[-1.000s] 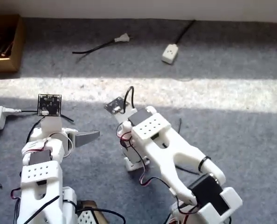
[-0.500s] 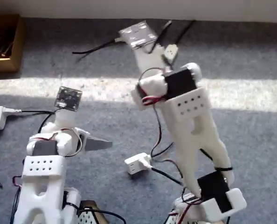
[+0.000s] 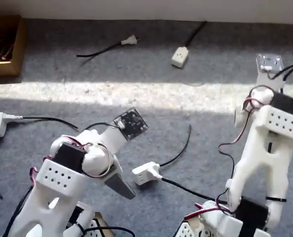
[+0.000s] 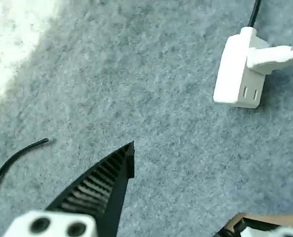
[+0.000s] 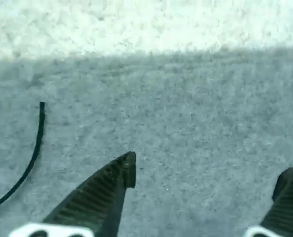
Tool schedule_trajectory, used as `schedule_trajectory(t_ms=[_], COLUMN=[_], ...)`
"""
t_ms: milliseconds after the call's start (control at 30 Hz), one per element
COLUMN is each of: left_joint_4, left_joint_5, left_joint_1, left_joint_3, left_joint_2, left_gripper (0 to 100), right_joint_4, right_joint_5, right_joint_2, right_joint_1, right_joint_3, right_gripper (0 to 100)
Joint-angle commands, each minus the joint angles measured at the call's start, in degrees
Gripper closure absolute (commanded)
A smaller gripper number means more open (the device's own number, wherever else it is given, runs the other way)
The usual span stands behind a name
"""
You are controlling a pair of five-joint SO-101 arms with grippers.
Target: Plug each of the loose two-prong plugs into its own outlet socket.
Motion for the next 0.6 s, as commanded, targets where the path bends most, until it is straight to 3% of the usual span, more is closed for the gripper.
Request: schedule_trajectory(t_ms=[0, 267, 433, 567], left_joint_4=[-5.01, -15.38, -27.43, -30.59], left_joint_5=[-3.34, -5.27, -3.43, -2.37], left_joint_1=[2.59, 2.68, 2.86, 4.26], left_joint_3=[6.11, 11.03, 10.07, 3.3], left_joint_2=[0.13, 3.3, 14.81, 25.89], left_gripper=[46, 46, 46, 46], right_joint_4=[-15.43, -30.46, -34.95, -35.65], right_joint_5=[3.96, 7.03, 5.98, 3.6], right_joint_2=[-8.13, -19.38, -26.77, -33.45], right_joint_1=[2.68, 4.26, 4.09, 4.18], right_joint_3=[21.93, 49.98, 60.0, 64.48], right_gripper=[58.4, 58.4, 58.4, 58.4])
